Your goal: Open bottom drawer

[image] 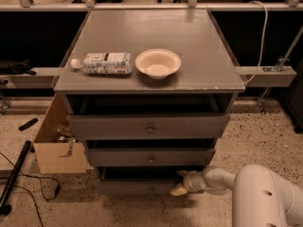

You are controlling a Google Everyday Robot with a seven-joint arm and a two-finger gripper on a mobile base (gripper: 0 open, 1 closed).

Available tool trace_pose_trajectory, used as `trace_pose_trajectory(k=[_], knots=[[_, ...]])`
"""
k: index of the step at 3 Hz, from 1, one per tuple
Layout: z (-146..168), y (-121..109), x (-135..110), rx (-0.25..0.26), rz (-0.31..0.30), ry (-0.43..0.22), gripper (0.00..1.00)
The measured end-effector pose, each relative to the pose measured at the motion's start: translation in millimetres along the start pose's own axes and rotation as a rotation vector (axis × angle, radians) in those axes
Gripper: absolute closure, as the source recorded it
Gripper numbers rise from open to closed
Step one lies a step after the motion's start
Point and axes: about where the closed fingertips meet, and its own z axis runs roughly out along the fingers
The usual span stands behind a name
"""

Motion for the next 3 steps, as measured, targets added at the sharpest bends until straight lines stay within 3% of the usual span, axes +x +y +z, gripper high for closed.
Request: trace_pose_trajectory(k=[1, 2, 3], knots=[[2, -1, -1, -0.001, -0.002, 0.0, 0.0], [1, 1, 1, -0.001, -0.001, 0.002, 0.26], [-23, 21, 31, -0.001, 0.011, 0.035, 0.57]])
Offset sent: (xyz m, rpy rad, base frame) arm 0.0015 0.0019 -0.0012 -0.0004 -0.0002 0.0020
